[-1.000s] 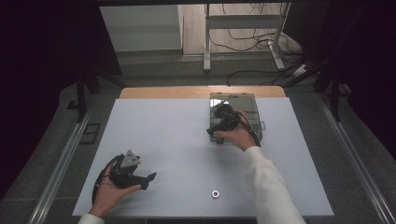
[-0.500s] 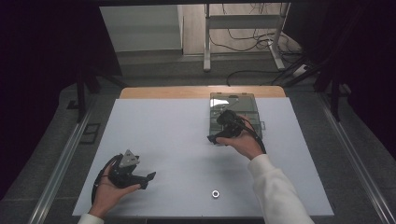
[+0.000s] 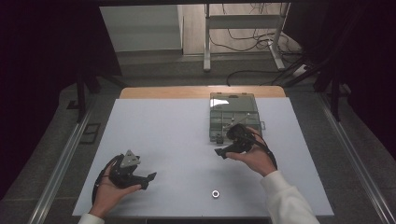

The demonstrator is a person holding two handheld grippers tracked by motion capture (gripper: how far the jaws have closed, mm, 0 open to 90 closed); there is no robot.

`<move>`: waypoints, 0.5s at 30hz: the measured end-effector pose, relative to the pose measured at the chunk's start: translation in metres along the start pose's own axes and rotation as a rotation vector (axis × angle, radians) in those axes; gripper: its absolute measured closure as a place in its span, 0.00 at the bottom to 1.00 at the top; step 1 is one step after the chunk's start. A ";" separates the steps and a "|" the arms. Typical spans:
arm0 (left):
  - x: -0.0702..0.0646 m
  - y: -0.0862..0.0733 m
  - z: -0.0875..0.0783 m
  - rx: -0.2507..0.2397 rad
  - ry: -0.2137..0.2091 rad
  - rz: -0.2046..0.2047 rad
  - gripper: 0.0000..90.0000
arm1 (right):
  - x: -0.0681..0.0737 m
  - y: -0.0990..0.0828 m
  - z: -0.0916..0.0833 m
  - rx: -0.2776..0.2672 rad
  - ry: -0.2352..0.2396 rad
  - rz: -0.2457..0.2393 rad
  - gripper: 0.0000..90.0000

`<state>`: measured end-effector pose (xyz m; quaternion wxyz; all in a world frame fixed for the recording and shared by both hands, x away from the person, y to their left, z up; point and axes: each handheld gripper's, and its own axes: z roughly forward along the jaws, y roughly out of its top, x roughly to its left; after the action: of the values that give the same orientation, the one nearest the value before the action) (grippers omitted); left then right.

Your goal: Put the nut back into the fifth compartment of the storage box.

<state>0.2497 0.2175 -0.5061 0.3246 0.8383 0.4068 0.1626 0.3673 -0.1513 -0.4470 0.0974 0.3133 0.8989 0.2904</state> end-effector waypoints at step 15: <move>-0.001 0.000 0.000 0.001 0.004 0.006 0.12 | 0.044 -0.031 -0.022 0.020 0.085 -0.110 0.18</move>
<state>0.2490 0.2165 -0.5061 0.3229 0.8394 0.4049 0.1650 0.3096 -0.1540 -0.4466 0.0716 0.2519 0.9210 0.2885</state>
